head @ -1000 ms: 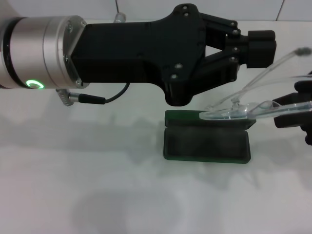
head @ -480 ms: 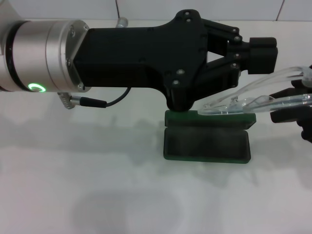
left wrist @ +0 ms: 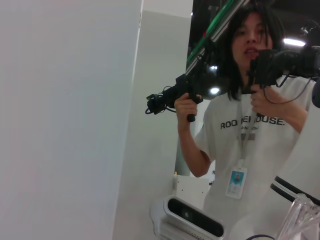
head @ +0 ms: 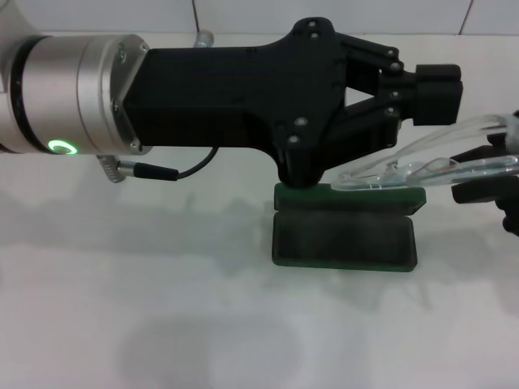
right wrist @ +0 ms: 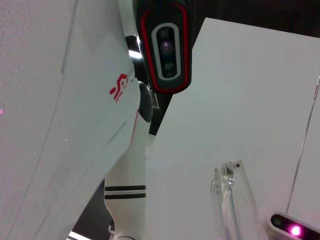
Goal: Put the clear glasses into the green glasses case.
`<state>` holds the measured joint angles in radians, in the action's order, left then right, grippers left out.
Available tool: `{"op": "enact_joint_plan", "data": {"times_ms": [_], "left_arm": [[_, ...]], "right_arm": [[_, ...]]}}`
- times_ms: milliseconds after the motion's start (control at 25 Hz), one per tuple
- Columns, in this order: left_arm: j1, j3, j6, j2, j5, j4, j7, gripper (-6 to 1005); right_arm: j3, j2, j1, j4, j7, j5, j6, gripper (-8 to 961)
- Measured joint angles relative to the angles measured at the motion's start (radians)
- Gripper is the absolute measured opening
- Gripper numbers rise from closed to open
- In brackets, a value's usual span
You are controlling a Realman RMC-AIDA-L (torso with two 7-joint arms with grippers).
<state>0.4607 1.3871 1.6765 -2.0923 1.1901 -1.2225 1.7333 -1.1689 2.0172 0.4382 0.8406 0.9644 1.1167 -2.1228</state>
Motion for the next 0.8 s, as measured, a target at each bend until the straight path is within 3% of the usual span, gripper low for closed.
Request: {"op": "enact_joint_plan", "data": {"times_ms": [800], "left_arm": [[-0.002, -0.007, -0.002, 0.002, -0.002, 0.0, -0.021, 71]], "right_arm": [[0.0, 0.002, -0.004, 0.0, -0.001, -0.003, -0.005, 63]]}}
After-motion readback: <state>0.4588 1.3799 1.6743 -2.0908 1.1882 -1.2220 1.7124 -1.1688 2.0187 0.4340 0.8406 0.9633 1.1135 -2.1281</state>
